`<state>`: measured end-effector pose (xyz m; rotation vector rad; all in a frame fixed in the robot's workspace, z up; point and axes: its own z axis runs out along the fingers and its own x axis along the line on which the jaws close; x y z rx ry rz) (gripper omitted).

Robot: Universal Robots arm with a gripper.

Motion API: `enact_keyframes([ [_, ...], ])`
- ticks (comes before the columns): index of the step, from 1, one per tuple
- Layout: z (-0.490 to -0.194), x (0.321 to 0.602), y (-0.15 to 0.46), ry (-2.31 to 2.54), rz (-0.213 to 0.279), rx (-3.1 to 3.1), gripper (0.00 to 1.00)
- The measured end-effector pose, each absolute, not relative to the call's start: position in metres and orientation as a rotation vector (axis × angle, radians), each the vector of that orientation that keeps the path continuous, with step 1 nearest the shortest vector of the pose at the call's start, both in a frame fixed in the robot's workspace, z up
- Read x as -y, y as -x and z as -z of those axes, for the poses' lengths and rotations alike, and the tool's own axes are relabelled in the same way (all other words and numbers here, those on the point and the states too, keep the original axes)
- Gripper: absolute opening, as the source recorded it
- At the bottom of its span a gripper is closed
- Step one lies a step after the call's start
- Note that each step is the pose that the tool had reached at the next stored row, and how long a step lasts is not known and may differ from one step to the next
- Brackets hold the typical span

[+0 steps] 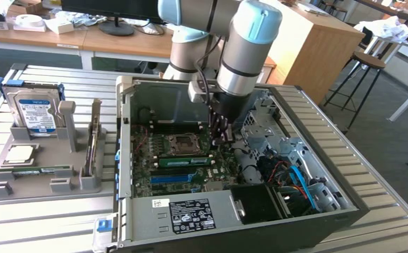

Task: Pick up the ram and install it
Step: 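Press down the ram until it locks into place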

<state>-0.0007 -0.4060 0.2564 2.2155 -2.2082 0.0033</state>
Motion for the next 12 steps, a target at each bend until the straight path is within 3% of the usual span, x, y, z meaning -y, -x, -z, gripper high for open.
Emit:
enact_keyframes([
  [12,-0.2465,0.4060,0.0007,-2.215,-0.003,2.208,0.10],
])
